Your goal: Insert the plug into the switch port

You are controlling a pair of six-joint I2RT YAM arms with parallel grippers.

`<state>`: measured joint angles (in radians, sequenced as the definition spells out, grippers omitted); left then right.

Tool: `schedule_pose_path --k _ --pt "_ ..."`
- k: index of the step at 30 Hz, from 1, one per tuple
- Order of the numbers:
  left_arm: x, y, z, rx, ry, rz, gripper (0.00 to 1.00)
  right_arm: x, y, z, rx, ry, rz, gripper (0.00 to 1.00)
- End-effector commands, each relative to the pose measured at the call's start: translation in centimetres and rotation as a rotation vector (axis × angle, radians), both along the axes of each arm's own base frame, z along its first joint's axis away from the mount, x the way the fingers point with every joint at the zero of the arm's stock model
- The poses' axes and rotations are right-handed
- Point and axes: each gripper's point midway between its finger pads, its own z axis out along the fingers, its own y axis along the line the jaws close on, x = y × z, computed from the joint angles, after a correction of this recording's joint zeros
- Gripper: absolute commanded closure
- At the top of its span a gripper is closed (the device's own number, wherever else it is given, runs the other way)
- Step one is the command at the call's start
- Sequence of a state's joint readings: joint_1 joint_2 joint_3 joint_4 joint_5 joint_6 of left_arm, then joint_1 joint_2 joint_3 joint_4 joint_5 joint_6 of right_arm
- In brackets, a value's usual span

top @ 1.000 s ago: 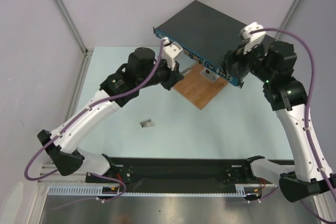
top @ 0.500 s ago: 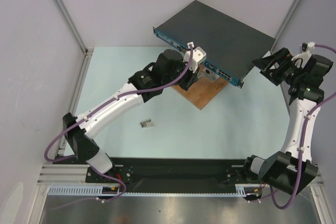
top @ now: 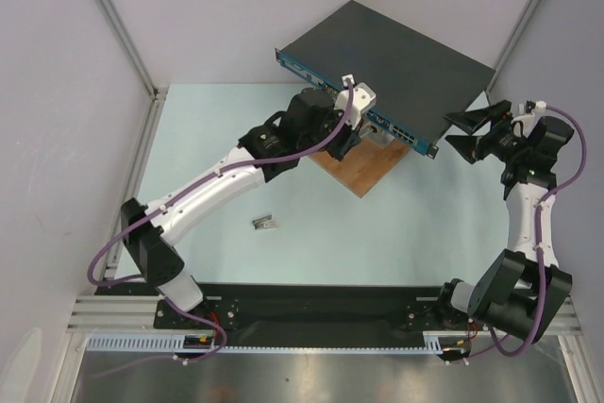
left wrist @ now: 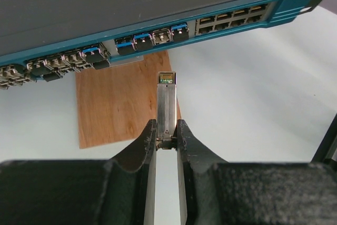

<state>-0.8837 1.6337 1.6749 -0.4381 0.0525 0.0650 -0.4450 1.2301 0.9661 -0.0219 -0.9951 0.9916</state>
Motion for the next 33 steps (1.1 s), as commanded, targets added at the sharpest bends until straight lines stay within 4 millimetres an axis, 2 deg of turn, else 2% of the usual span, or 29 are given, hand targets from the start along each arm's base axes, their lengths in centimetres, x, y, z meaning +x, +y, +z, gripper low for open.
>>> schedule_pose_path --k 1,4,8,12,13,25,33 --pt "1.2 -0.9 1.6 -0.020 -0.059 0.016 0.99 0.3 0.6 1.9 0.023 -0.066 0.017 0.18" --pt "1.9 -1.3 1.5 -0.016 -0.066 0.031 1.00 0.6 0.8 1.9 0.029 -0.063 0.016 0.27" --pt "2.9 -1.5 2.2 -0.018 -0.094 0.060 1.00 0.6 0.8 1.4 0.037 -0.044 0.013 0.46" --pt "3.7 -1.4 2.3 -0.004 -0.125 0.087 1.00 0.5 0.8 1.4 0.035 -0.046 0.015 0.59" --pt "3.9 -1.3 2.4 0.001 -0.133 0.091 1.00 0.5 0.8 1.5 0.033 -0.048 0.015 0.65" --pt "5.3 -0.9 2.3 0.010 -0.157 0.130 1.00 0.5 0.8 1.6 0.035 -0.046 0.021 0.85" --pt "5.8 -0.8 2.5 0.000 -0.152 0.133 1.00 0.6 0.9 1.5 0.040 -0.044 0.029 0.91"
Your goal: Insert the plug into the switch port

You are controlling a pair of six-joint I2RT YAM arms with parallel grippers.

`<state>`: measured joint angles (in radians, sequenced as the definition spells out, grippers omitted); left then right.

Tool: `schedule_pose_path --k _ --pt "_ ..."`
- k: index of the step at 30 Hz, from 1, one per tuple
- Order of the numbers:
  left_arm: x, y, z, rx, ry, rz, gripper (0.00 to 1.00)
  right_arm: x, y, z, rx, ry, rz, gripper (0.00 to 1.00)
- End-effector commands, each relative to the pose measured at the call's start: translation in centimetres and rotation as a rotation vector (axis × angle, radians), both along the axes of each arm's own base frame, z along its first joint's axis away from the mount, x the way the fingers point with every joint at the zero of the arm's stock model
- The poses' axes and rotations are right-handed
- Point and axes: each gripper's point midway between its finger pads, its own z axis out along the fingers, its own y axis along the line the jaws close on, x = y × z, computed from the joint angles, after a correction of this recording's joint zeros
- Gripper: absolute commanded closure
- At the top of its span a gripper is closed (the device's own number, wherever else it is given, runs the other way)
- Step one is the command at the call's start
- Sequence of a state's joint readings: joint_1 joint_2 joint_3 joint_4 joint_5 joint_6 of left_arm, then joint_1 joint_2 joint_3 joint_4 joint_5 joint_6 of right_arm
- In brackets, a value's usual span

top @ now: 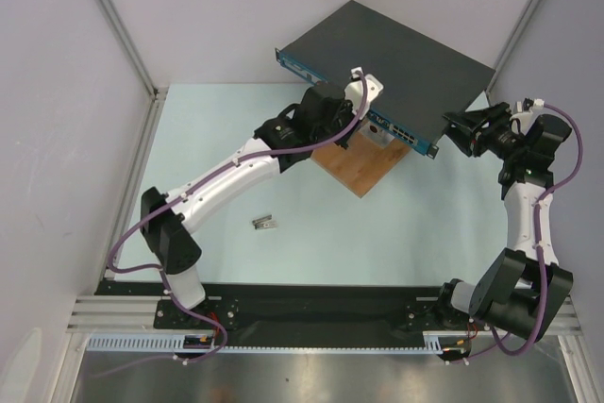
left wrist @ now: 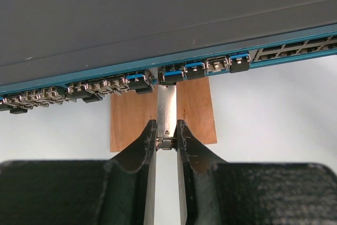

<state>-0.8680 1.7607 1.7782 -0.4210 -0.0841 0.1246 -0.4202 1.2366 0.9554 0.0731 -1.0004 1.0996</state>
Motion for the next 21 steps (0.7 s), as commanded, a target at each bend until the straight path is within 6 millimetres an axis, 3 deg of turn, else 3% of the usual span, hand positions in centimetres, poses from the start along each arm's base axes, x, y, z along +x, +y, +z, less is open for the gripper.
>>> schedule_pose_path --k 1,12,21 --pt "1.1 -0.6 3.7 -0.071 -0.078 0.006 1.00 0.2 0.1 0.4 -0.014 -0.029 0.014 0.93" --pt "0.3 -2.1 2.0 -0.112 0.026 -0.022 1.00 0.2 0.2 0.4 -0.008 -0.028 0.016 1.00" --pt "-0.4 -3.0 2.0 -0.138 0.047 -0.021 1.00 0.2 0.2 0.2 -0.005 -0.016 0.005 1.00"
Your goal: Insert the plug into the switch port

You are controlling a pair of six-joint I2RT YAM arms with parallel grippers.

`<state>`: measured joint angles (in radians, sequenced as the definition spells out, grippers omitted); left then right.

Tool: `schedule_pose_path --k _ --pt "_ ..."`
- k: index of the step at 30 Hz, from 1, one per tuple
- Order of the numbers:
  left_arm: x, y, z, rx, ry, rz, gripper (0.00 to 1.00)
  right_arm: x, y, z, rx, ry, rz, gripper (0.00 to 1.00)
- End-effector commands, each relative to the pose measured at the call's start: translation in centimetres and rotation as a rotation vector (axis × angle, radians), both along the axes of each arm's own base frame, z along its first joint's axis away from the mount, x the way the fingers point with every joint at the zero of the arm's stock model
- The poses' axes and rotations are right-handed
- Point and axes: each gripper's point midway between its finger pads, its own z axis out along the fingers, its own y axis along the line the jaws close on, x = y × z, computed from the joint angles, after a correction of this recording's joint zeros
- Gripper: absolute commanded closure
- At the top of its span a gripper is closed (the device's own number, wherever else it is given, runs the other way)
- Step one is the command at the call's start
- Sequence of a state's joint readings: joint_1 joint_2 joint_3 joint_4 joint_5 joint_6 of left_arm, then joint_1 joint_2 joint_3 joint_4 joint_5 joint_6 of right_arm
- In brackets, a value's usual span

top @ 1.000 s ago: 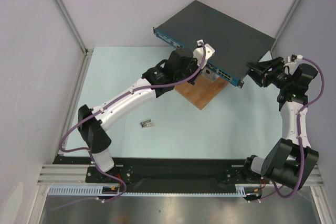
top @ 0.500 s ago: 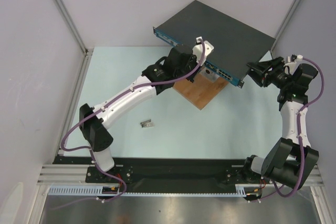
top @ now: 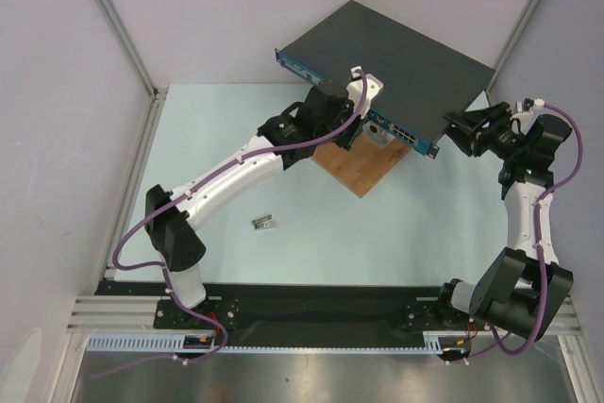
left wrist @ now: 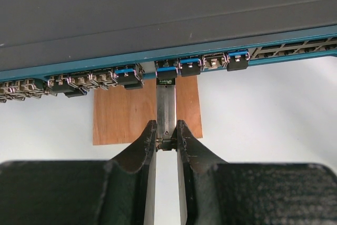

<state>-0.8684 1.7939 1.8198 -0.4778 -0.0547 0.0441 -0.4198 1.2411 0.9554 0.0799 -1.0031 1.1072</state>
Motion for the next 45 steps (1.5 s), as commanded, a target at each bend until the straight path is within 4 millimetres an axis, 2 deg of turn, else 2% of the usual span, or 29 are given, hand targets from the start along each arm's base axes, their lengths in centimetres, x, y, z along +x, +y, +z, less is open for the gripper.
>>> schedule_pose_path --k 1,32,45 --pt "0.1 -2.3 3.0 -0.117 -0.044 -0.021 1.00 0.1 0.2 0.2 -0.011 -0.018 0.003 1.00" --pt "-0.7 -1.3 7.9 -0.198 -0.094 -0.001 1.00 0.1 0.3 0.0 -0.026 -0.020 0.003 1.00" --pt "-1.1 -0.6 8.6 -0.195 -0.102 0.001 1.00 0.3 0.2 -0.1 -0.032 -0.020 0.005 1.00"
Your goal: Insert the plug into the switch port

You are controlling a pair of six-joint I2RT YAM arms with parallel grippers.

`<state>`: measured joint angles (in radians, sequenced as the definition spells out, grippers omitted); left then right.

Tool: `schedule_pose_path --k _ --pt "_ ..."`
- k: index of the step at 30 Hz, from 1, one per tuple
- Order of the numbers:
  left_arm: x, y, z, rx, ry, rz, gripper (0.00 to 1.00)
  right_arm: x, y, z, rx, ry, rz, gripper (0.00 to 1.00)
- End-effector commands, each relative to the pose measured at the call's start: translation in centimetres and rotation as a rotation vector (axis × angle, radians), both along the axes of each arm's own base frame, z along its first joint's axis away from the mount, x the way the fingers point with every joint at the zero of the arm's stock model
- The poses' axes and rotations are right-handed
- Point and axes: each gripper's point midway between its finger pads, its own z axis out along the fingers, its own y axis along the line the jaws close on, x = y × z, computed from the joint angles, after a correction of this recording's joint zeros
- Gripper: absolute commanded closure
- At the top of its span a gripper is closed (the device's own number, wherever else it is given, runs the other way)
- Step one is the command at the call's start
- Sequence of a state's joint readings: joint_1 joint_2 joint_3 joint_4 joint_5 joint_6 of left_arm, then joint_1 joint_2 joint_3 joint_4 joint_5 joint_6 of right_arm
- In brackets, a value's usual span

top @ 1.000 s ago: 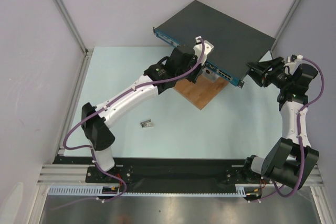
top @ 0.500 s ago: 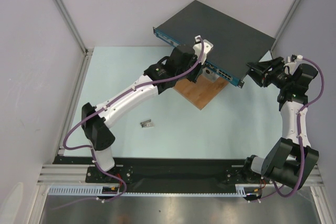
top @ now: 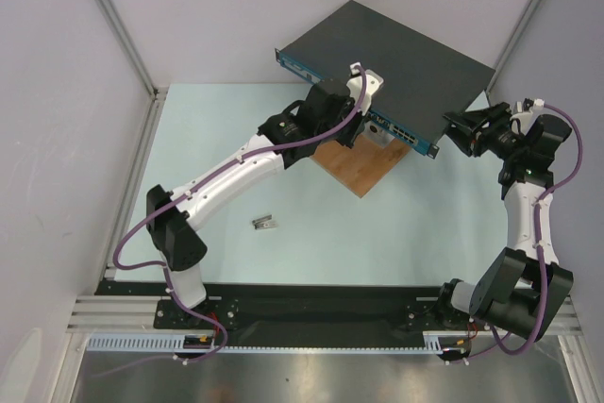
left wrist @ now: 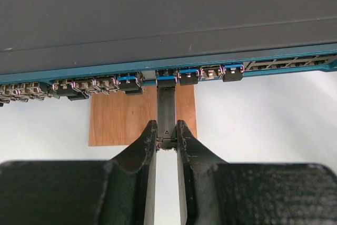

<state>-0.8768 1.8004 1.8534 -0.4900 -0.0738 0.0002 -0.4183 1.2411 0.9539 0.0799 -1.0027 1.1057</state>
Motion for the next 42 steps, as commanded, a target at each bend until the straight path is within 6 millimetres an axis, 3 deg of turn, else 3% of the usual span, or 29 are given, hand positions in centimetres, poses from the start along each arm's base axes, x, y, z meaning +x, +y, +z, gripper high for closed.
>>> schedule_pose_path --k 1,14,16,17,19,20,23,31,42 --pt "-1.1 -0.3 7.6 -0.161 -0.114 -0.026 1.00 0.3 0.1 -0.1 -0.031 -0.019 0.003 1.00" --pt "-2.3 0.2 6.9 -0.177 -0.077 -0.043 1.00 0.5 0.0 0.0 -0.029 -0.019 0.002 1.00" --pt "-2.6 0.4 5.7 -0.177 -0.050 -0.038 1.00 0.5 -0.2 0.1 -0.024 -0.019 -0.003 1.00" --pt "-2.7 0.4 4.1 -0.167 -0.033 -0.038 1.00 0.6 -0.2 0.1 -0.022 -0.019 -0.002 1.00" --pt "-3.3 0.8 4.2 -0.203 -0.044 -0.047 1.00 0.6 -0.4 0.2 -0.017 -0.023 -0.010 1.00" --pt "-3.3 0.8 2.9 -0.207 -0.049 -0.048 1.00 0.7 -0.5 0.1 -0.013 -0.020 -0.010 1.00" --pt "-3.5 1.0 1.5 -0.197 -0.020 -0.041 1.00 0.7 -0.7 0.3 -0.003 -0.023 -0.018 1.00" --pt "-2.4 0.2 1.2 -0.220 -0.034 -0.023 1.00 0.8 -1.1 0.2 0.011 -0.018 -0.031 1.00" --pt "-0.1 -0.3 2.5 -0.259 -0.039 0.009 1.00 0.8 -1.2 0.1 0.020 -0.012 -0.027 1.00"
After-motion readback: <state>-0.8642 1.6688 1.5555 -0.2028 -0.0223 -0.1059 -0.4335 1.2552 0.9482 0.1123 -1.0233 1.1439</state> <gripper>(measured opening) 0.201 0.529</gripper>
